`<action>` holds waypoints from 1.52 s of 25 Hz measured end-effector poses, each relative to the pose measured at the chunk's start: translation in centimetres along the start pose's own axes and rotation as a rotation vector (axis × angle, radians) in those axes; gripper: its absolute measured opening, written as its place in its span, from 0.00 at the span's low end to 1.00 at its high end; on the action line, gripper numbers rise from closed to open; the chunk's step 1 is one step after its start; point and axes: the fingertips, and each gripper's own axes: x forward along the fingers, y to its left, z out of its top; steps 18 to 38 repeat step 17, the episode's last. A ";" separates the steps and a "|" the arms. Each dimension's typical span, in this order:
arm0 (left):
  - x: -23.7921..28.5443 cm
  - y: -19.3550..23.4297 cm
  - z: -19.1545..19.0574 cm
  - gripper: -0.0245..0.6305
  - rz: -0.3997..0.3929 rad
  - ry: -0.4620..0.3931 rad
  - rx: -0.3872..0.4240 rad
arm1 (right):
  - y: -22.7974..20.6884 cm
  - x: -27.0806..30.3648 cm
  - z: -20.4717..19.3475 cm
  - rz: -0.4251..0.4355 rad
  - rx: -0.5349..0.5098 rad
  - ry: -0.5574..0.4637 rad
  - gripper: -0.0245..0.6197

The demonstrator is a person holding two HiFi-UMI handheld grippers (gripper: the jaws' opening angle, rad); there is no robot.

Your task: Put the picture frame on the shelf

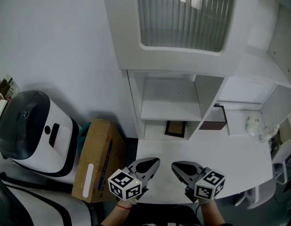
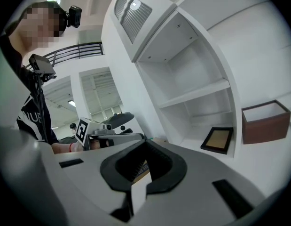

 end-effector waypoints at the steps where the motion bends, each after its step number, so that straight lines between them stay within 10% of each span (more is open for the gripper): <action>1: -0.1 0.0 0.0 0.05 0.005 -0.001 0.003 | 0.1 0.0 -0.1 0.003 0.001 0.001 0.04; 38: -0.1 -0.1 -0.6 0.04 0.024 0.003 0.021 | 0.2 0.1 -1.2 0.032 0.010 0.021 0.04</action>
